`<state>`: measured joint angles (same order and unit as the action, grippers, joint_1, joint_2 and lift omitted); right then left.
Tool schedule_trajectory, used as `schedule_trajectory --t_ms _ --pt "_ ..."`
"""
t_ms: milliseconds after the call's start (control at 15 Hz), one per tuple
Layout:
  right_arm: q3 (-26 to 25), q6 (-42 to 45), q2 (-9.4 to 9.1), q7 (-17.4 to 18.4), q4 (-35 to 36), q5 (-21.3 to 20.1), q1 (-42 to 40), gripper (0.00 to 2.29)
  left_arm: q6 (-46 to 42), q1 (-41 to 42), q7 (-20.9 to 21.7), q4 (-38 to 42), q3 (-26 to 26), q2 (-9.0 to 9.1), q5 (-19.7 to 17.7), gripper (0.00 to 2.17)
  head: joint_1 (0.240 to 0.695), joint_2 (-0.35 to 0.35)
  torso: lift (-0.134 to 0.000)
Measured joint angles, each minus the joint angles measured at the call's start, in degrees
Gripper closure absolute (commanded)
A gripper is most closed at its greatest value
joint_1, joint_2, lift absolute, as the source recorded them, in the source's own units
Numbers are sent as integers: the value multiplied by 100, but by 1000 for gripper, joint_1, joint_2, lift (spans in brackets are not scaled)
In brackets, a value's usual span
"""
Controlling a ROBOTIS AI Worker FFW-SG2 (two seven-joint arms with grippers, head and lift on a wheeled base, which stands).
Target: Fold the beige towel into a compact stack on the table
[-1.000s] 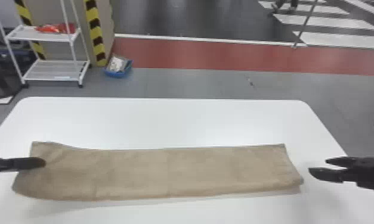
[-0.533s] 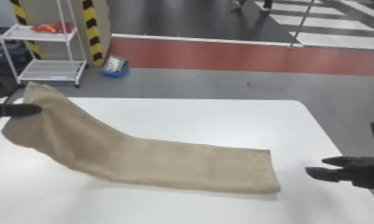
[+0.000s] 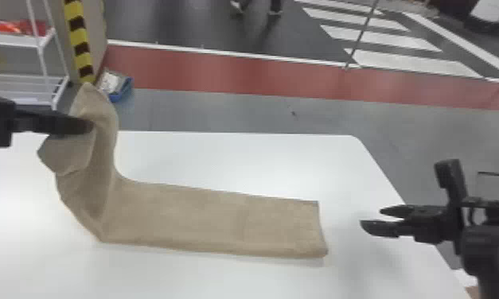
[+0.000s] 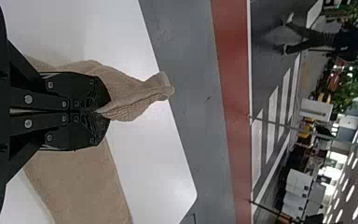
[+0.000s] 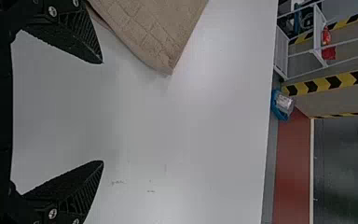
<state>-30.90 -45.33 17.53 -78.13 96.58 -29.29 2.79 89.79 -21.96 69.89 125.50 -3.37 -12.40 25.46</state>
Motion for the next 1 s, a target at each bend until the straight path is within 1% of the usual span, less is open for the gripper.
schedule_trajectory --t_ms 67,200,333,467,533,600,667,733,800,867,1000 --pt "1 1 3 0 -1 -4 -6 127 0 -103 12 -22 -321 80 155 1892 695 -339 -124" --pt "-16 2 30 0 0 -6 -28 127 0 -396 96 -96 -1040 256 516 1892 695 -350 -124" --pt "-29 3 45 0 6 5 -67 124 0 -549 184 -150 -1533 459 783 1892 695 -350 -124" --pt "-77 25 60 0 11 20 -99 127 0 -564 218 -185 -1915 710 907 1878 695 -350 -124" --pt "-98 32 72 0 11 34 -110 124 0 -518 188 -191 -2078 820 975 1666 695 -350 -124" --pt "-117 36 84 0 12 47 -122 124 0 -435 117 -191 -2263 952 1059 1085 695 -350 -124" --pt "-129 39 93 0 13 56 -132 127 0 -336 59 -190 -2442 1075 1125 83 695 -350 -124" --pt "-134 44 98 0 14 70 -141 124 0 -232 -26 -184 -2607 1170 1164 -2 695 -350 -124" --pt "-142 51 99 0 17 89 -146 127 0 -110 -222 -164 -2771 1214 1178 -2 695 -350 -124" --pt "-150 53 99 0 18 105 -154 127 0 -4 -425 -140 -2882 1230 1159 9 695 -350 -124" --pt "-180 54 97 0 29 139 -174 127 0 96 -690 -87 -2954 1237 1058 29 695 -350 -124"
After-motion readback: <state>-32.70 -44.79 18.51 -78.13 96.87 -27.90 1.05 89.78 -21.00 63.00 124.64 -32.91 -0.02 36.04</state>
